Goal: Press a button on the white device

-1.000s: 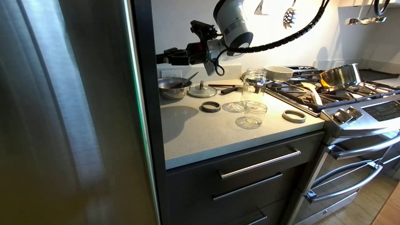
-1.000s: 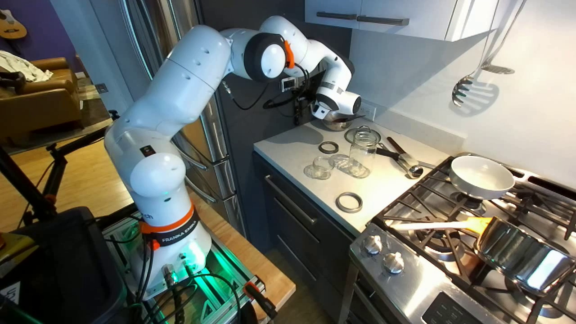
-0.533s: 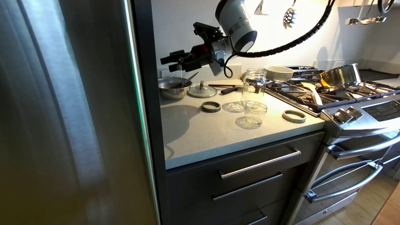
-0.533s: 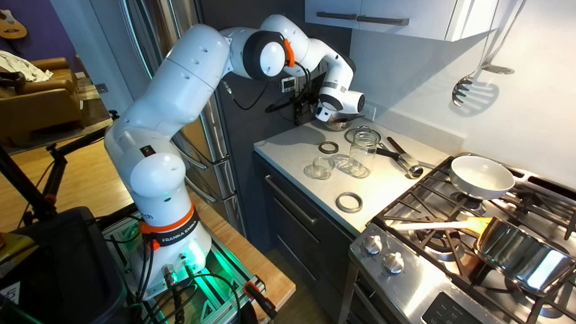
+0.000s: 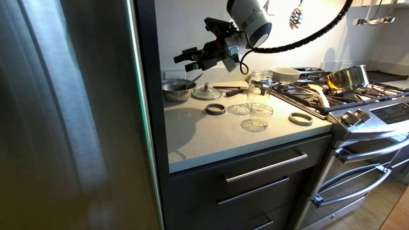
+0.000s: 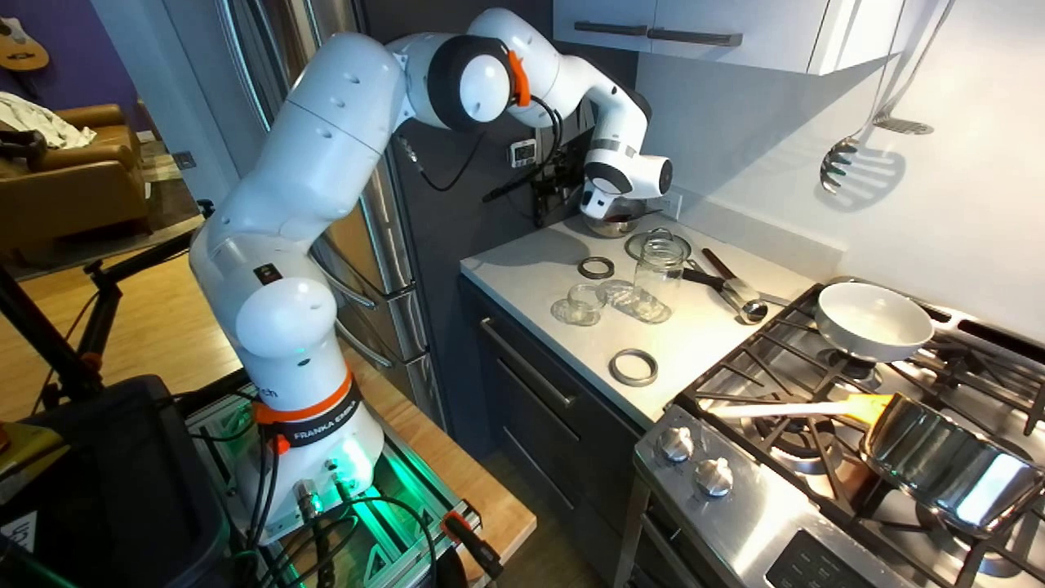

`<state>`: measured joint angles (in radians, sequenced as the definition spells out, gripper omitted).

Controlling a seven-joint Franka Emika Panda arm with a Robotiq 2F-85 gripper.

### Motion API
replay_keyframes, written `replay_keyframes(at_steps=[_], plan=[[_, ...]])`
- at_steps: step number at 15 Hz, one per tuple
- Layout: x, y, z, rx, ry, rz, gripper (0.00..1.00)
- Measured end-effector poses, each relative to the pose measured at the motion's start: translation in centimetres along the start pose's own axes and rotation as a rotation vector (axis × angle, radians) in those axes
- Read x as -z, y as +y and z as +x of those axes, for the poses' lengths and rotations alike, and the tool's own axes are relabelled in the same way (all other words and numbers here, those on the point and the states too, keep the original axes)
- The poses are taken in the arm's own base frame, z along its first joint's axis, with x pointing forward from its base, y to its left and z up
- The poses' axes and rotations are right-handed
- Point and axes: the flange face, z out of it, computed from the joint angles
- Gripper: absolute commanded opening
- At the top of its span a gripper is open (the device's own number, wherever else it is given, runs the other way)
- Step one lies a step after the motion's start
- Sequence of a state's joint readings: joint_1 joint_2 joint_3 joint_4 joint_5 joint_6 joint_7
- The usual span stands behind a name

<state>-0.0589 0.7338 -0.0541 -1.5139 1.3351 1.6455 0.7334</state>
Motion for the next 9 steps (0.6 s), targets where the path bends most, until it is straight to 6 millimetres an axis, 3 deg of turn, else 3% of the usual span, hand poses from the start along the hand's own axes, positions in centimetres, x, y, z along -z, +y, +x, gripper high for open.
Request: replay_keyframes(at_steps=[5, 9], plan=[[2.5, 1.9, -1.8, -0.001, 0.003, 0.034, 1.00], [4.4, 4.7, -2.7, 0.009, 0.012, 0.058, 1.00]])
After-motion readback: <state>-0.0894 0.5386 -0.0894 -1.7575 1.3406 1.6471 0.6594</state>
